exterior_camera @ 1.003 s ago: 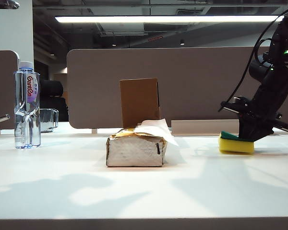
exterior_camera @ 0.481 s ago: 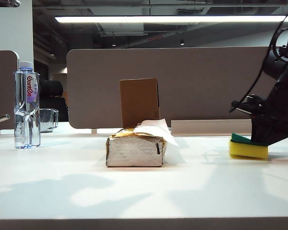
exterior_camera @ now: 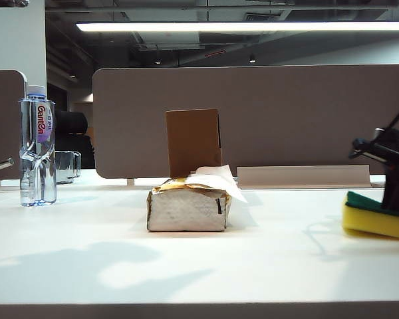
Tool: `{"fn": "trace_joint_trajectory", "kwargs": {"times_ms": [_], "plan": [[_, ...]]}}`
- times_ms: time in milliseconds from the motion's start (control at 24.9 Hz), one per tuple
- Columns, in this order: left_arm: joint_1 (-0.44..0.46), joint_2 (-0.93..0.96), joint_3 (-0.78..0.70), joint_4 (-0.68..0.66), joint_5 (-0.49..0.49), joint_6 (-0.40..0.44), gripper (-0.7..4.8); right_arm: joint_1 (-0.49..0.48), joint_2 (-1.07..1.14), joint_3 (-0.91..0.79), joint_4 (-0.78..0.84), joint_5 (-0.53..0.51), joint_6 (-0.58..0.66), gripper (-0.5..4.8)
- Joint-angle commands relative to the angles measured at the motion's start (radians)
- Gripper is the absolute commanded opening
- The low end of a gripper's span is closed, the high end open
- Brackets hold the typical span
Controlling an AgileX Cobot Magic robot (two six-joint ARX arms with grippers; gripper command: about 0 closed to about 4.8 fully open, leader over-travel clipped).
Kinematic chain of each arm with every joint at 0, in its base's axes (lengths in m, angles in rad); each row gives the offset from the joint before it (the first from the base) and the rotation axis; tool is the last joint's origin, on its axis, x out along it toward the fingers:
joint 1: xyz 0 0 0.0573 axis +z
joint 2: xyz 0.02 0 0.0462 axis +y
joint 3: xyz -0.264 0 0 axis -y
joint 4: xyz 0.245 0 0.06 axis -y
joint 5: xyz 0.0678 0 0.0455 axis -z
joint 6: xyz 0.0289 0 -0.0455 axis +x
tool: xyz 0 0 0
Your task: Move the sponge from right to left to wipe the table, avoiding obstacles on the table, and finally reaching the bottle of mineral water.
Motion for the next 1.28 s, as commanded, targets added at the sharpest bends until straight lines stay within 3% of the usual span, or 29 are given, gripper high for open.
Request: {"fn": "trace_joint_trajectory", "kwargs": {"times_ms": [40, 321, 521, 722, 1043, 1283], "plan": [[0.0, -0.002, 0.008, 0.01, 0.008, 0.005, 4.34, 0.004, -0.05, -0.083, -0.111, 0.026, 0.016, -0.06], [0.0, -0.002, 0.008, 0.01, 0.008, 0.005, 4.34, 0.004, -0.209, -0.214, -0.134, 0.026, 0.038, -0.06], [0.0, -0.002, 0.008, 0.01, 0.007, 0.006, 4.34, 0.004, -0.485, -0.382, -0.217, 0.03, 0.076, -0.06], [0.0, -0.002, 0.008, 0.01, 0.007, 0.007, 4.34, 0.004, -0.584, -0.387, -0.306, 0.049, 0.079, -0.06], [0.0, -0.002, 0.008, 0.01, 0.007, 0.027, 4.34, 0.026, -0.591, -0.386, -0.29, 0.076, 0.098, -0.06], [0.0, -0.002, 0.008, 0.01, 0.007, 0.027, 4.34, 0.114, -0.587, -0.387, -0.246, 0.118, 0.152, -0.06]]}}
